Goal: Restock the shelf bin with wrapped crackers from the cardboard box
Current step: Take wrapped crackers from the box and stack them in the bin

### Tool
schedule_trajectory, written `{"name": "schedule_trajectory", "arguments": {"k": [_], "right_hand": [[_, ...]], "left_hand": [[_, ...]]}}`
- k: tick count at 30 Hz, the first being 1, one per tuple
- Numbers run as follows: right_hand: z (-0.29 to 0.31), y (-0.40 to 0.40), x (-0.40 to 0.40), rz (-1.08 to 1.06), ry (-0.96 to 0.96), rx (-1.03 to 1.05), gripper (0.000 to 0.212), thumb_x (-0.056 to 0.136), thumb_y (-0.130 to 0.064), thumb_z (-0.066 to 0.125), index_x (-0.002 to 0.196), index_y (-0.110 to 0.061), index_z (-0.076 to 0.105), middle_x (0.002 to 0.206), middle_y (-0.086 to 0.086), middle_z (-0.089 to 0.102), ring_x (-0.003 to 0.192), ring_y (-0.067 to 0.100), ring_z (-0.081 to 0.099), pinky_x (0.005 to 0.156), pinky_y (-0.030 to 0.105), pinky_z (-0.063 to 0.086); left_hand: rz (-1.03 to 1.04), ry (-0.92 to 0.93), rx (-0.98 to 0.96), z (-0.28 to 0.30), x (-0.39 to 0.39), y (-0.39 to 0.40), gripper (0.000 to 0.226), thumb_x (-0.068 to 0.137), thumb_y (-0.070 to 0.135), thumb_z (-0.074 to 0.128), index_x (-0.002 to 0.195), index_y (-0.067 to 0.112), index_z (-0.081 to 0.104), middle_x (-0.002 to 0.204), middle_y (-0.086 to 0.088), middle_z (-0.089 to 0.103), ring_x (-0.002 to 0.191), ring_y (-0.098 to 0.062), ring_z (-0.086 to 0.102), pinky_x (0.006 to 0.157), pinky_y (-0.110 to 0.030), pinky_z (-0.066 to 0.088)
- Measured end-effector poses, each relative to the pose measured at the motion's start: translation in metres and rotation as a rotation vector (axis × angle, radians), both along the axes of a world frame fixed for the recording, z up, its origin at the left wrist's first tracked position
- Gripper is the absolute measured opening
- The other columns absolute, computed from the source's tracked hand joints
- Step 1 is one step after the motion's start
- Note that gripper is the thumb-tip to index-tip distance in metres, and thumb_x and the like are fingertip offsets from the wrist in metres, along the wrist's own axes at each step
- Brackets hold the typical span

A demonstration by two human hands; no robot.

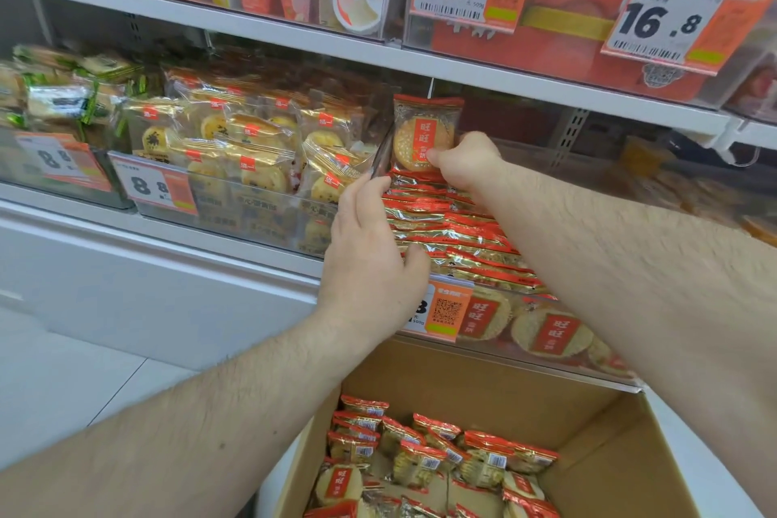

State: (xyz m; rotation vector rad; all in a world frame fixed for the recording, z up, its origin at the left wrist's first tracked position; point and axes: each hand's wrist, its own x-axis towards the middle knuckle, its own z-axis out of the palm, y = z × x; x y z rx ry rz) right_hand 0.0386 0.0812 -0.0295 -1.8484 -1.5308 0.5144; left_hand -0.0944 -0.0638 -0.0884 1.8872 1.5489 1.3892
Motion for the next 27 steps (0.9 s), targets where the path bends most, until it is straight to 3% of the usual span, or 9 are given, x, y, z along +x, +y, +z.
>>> {"name": "schedule_trajectory", "arguments": {"k": [3,7,9,11,14,18,21,24,27], "right_hand": [[0.003,-0.011,0.006,-0.007,-0.033,0.023,0.049,0.092,-0.040,0.065,0.124,-0.004,0.055,0.102,0.004,0.061,0.083,0.015,0.055,0.069,0.029,0.046],[0.009,-0.038,0.013,-0.032,-0.081,0.054,0.062,0.090,-0.043,0.066,0.136,-0.006,0.048,0.117,0.005,0.060,0.086,0.015,0.052,0.070,0.028,0.045],[0.010,-0.061,0.019,-0.039,-0.075,0.119,0.053,0.089,-0.037,0.066,0.134,-0.014,0.052,0.117,-0.001,0.062,0.096,0.017,0.059,0.075,0.027,0.046],[0.008,-0.091,0.025,-0.010,-0.085,0.238,0.032,0.087,-0.030,0.065,0.118,-0.021,0.063,0.100,-0.009,0.066,0.093,0.011,0.062,0.077,0.023,0.047],[-0.006,-0.147,0.031,0.088,-0.183,0.514,0.005,0.083,-0.018,0.063,0.085,-0.020,0.067,0.071,-0.013,0.062,0.066,0.005,0.055,0.062,0.018,0.043],[-0.052,-0.206,0.044,0.283,-0.271,0.799,0.007,0.075,-0.010,0.061,0.072,-0.010,0.066,0.067,-0.013,0.053,0.065,0.000,0.043,0.061,0.012,0.034],[-0.110,-0.229,0.059,0.374,-0.258,0.598,0.013,0.075,-0.019,0.056,0.070,-0.012,0.065,0.062,-0.010,0.052,0.061,0.003,0.044,0.058,0.018,0.041],[-0.180,-0.235,0.073,0.430,-0.349,0.210,0.009,0.074,-0.022,0.055,0.071,-0.017,0.062,0.063,-0.009,0.053,0.062,0.017,0.055,0.059,0.030,0.048],[-0.242,-0.233,0.084,0.518,-0.479,-0.230,0.006,0.079,-0.021,0.051,0.078,-0.021,0.057,0.078,0.000,0.064,0.077,0.029,0.062,0.067,0.036,0.052]], "left_hand": [[0.043,0.044,0.031,-0.001,-0.002,0.002,0.066,0.087,0.026,0.064,0.142,0.021,0.028,0.148,0.001,0.030,0.138,-0.015,0.028,0.112,-0.047,0.033],[0.158,0.076,0.222,0.004,-0.008,-0.001,0.055,0.083,0.027,0.061,0.132,0.012,0.042,0.139,-0.007,0.039,0.131,-0.020,0.032,0.110,-0.041,0.027],[0.100,0.090,0.414,0.008,-0.006,-0.006,0.048,0.081,0.027,0.057,0.123,0.008,0.046,0.126,-0.010,0.046,0.120,-0.023,0.041,0.102,-0.038,0.034],[-0.055,0.090,0.513,0.012,0.000,-0.016,0.041,0.082,0.025,0.054,0.118,0.007,0.048,0.112,-0.003,0.050,0.104,-0.014,0.047,0.091,-0.031,0.043],[-0.271,0.079,0.441,0.012,0.011,-0.033,0.026,0.080,0.023,0.052,0.105,0.016,0.057,0.085,0.017,0.049,0.074,0.001,0.045,0.070,-0.016,0.041],[-0.460,0.210,0.080,-0.005,0.021,-0.046,0.006,0.074,0.027,0.057,0.073,0.028,0.050,0.061,0.016,0.050,0.059,-0.002,0.046,0.056,-0.026,0.036],[-0.669,0.499,-0.235,-0.023,0.020,-0.049,0.012,0.079,0.025,0.064,0.074,0.030,0.054,0.075,0.015,0.056,0.066,0.002,0.050,0.060,-0.022,0.037],[-0.745,0.841,-0.441,-0.050,0.022,-0.050,0.018,0.085,0.027,0.063,0.103,0.027,0.062,0.103,0.010,0.061,0.076,-0.001,0.051,0.067,-0.017,0.036],[-0.749,1.009,-0.549,-0.073,0.029,-0.053,0.030,0.092,0.027,0.062,0.121,0.020,0.060,0.117,0.002,0.062,0.095,-0.014,0.057,0.073,-0.020,0.036]]}}
